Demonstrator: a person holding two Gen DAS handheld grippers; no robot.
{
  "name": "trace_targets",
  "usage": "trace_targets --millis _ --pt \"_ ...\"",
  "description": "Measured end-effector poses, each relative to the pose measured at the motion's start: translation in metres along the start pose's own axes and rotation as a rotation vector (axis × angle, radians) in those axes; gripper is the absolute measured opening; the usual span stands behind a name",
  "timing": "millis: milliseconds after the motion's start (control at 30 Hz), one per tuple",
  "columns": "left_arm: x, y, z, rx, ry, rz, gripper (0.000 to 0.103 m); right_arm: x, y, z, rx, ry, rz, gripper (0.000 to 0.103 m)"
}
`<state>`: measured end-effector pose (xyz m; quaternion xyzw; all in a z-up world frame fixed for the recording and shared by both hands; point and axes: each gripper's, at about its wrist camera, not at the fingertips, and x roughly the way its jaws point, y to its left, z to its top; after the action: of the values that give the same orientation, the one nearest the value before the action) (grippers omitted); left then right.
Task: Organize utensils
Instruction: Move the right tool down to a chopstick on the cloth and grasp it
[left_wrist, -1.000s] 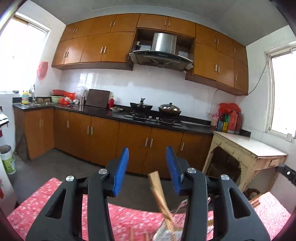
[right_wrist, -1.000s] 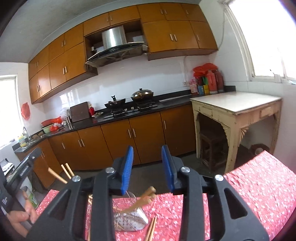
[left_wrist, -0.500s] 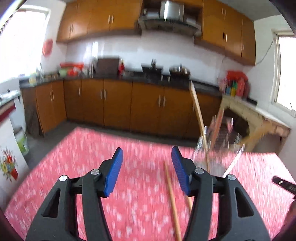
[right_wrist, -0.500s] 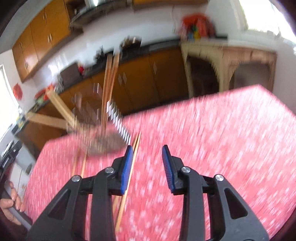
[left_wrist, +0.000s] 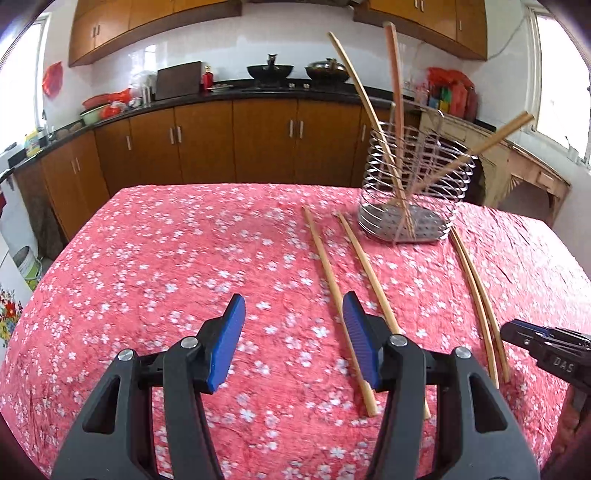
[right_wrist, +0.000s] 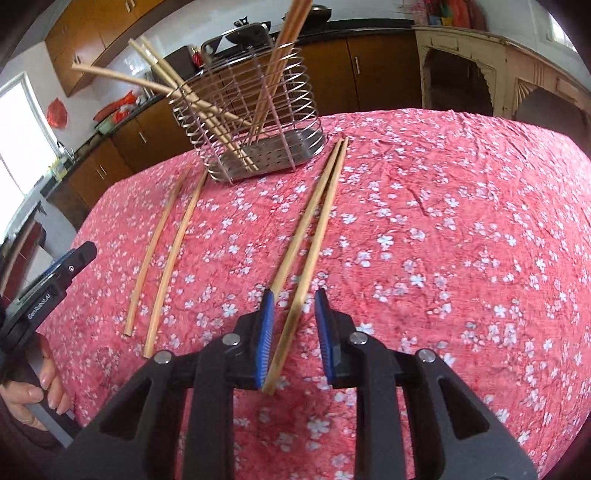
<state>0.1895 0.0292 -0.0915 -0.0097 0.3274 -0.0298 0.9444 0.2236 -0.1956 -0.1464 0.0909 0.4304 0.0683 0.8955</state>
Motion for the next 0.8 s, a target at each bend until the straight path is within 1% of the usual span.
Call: trace_targets --millis 100,200,267,300,400,467,600,633,700,733,800 --pt "0.004 -0.005 0.0 0.005 0.019 -0.005 0.055 0.006 0.001 0.0 -0.01 0.023 -0.028 0.019" --pt "0.01 -0.006 -0.002 0.0 0.039 -0.011 0.055 0.005 0.003 0.002 -0.041 0.008 -0.067 0.012" --pt "0.013 -0.008 -0.003 -0.001 0.054 -0.013 0.055 0.007 -0.003 0.005 -0.028 0.005 -0.088 0.009" --pt "0.015 -0.009 -0.003 -0.001 0.063 -0.017 0.055 0.007 -0.007 0.007 -0.018 0.001 -0.112 0.008" --pt "0.018 -0.013 -0.005 0.006 0.083 -0.022 0.055 0.007 -0.026 0.015 0.019 -0.01 -0.158 0.007" --pt "0.021 -0.015 -0.005 0.012 0.098 -0.025 0.055 0.006 -0.045 0.021 0.056 -0.025 -0.218 0.007" --pt "0.031 -0.024 -0.009 0.044 0.145 -0.002 0.054 0.004 -0.073 0.028 0.114 -0.041 -0.264 0.007" --pt "0.033 -0.026 -0.01 0.052 0.154 0.006 0.048 0.004 -0.08 0.03 0.126 -0.045 -0.277 0.007" --pt "0.041 -0.028 -0.011 0.069 0.185 0.023 0.041 0.002 -0.092 0.033 0.143 -0.05 -0.3 0.007" --pt "0.042 -0.027 -0.009 0.061 0.179 0.023 0.033 0.001 -0.097 0.034 0.146 -0.052 -0.308 0.007" --pt "0.049 -0.023 -0.006 0.056 0.202 0.046 0.022 0.002 -0.107 0.037 0.152 -0.056 -0.331 0.007"
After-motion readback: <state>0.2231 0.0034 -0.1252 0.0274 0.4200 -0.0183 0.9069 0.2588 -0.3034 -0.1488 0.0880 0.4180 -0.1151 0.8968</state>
